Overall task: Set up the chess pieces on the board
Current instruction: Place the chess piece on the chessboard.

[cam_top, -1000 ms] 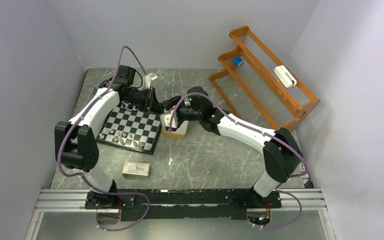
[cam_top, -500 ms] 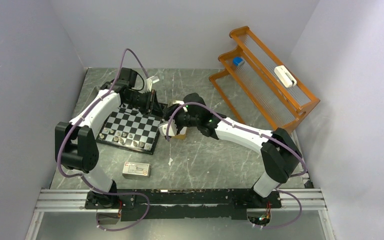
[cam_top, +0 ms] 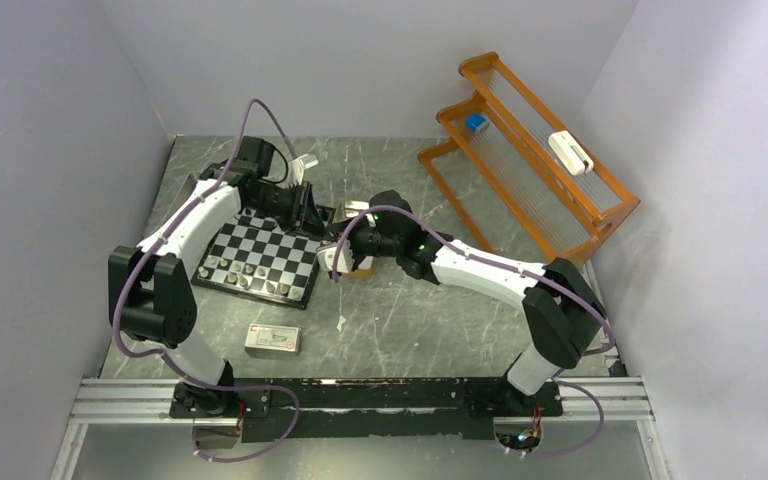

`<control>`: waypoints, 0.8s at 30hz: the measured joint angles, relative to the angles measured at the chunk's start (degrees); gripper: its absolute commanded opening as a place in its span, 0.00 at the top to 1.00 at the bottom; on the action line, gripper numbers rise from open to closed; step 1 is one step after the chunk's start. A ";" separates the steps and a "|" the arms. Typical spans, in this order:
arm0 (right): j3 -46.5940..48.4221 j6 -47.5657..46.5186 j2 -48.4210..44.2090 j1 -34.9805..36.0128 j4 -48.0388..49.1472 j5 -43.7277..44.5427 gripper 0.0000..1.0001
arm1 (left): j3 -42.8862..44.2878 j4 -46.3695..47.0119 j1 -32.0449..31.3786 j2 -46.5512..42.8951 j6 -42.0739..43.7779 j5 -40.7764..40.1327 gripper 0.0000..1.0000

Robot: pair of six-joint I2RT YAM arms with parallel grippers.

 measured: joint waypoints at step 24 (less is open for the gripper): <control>-14.51 70.31 0.70 0.98 47.36 -2.51 1.00 | 0.66 9.33 -0.09 -23.41 -9.66 -27.52 0.46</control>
